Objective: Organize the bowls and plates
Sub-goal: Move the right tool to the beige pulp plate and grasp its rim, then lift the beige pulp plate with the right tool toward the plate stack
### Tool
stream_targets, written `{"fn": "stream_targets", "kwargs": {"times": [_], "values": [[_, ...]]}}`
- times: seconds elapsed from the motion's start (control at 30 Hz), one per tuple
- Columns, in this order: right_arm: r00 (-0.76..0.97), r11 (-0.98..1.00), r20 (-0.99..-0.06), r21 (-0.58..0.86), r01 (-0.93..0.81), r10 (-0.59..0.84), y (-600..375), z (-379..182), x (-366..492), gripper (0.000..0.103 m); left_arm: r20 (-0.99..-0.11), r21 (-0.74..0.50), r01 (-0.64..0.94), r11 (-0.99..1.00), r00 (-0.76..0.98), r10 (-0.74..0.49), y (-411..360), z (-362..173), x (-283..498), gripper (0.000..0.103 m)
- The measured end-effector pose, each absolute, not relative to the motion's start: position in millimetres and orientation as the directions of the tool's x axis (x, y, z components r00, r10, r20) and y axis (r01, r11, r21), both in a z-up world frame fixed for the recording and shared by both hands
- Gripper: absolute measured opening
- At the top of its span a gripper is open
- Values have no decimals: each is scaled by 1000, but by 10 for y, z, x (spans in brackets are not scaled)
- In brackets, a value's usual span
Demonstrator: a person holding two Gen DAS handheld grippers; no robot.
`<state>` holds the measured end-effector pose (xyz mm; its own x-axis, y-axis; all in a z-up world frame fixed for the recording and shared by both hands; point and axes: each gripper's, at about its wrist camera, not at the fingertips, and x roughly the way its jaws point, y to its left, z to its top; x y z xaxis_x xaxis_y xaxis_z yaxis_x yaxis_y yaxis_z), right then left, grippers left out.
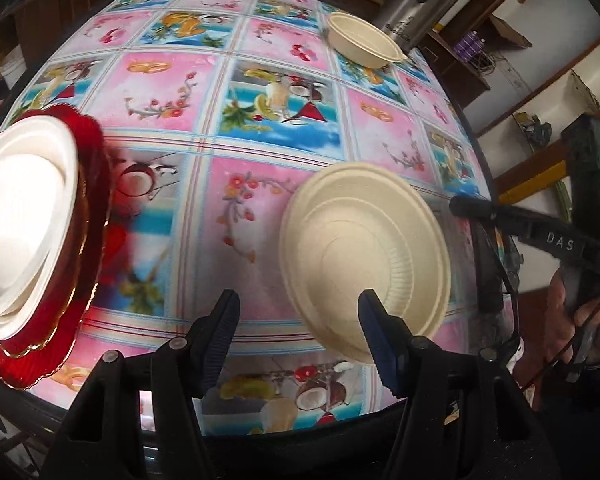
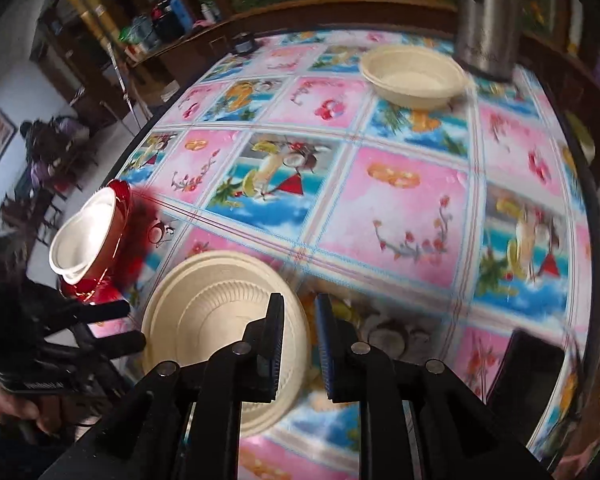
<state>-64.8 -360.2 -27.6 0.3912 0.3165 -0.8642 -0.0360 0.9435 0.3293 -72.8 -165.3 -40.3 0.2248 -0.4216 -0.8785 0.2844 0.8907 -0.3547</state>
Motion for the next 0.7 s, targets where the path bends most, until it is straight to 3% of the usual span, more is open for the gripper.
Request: {"fn": "stream_targets", "kwargs": {"times": [0.07, 0.2, 0.23, 0.4, 0.47, 0.7], "values": [[357, 923, -865, 385, 19, 354, -3730, -358, -727, 18, -875, -362, 287, 887, 224, -430, -1663, -390, -692, 61], [302, 877, -847, 476, 60, 438, -3759, -510, -947, 40, -875, -372, 282, 884, 212, -436, -1719, -476, -521, 62], [286, 869, -842, 492, 57, 458, -3740, -543, -972, 41, -882, -368, 282, 886, 196, -429, -1762, -527, -486, 62], [235, 888, -865, 460, 12, 444, -3570, -629, -953, 40, -887, -366, 370, 854, 138, -440, -2000, -575, -649, 62], [240, 902, -877, 431, 9, 416, -3551, -640, -880, 33, -889, -368, 427, 826, 100, -447, -2123, -566, -783, 63], [410, 929, -849, 371, 17, 332, -3706, -377, -642, 31, -884, -376, 460, 804, 81, -460, -2125, -516, -934, 66]]}}
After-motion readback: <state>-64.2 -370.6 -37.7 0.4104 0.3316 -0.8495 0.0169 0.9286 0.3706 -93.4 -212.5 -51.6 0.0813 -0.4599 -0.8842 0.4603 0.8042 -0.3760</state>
